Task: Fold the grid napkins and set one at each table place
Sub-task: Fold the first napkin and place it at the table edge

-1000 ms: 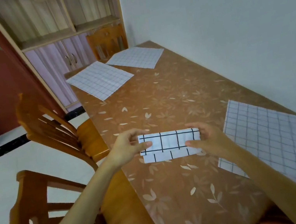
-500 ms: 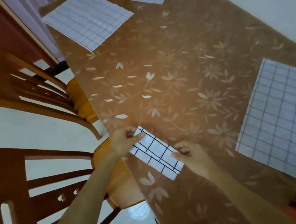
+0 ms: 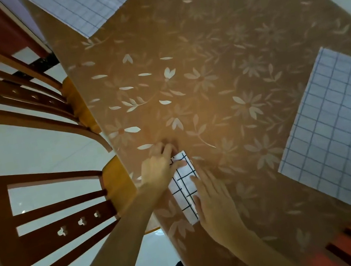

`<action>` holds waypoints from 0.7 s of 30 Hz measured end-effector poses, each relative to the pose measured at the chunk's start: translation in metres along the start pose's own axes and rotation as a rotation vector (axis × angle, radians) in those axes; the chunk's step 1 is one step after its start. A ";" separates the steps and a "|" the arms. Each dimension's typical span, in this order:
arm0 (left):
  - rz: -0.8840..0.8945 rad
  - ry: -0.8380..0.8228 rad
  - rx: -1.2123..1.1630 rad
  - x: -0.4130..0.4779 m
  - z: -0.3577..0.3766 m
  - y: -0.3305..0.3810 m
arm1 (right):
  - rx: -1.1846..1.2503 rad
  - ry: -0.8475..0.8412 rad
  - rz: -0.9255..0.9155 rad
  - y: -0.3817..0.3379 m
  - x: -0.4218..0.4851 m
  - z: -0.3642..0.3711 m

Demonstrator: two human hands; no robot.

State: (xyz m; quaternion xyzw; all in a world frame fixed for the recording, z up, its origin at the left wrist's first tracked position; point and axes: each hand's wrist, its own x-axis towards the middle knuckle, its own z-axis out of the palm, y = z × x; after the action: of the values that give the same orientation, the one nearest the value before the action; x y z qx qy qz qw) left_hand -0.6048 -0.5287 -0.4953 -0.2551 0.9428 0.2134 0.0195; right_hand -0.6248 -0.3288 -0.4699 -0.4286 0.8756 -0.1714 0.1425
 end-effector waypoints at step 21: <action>0.368 -0.278 0.412 -0.032 0.002 -0.022 | -0.140 -0.258 -0.066 0.017 -0.039 0.035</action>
State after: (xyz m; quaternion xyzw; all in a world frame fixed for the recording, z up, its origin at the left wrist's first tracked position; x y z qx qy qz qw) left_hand -0.5666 -0.5297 -0.5012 -0.0393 0.9849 0.0508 0.1607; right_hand -0.6000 -0.2938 -0.5042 -0.4843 0.8453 -0.0579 0.2181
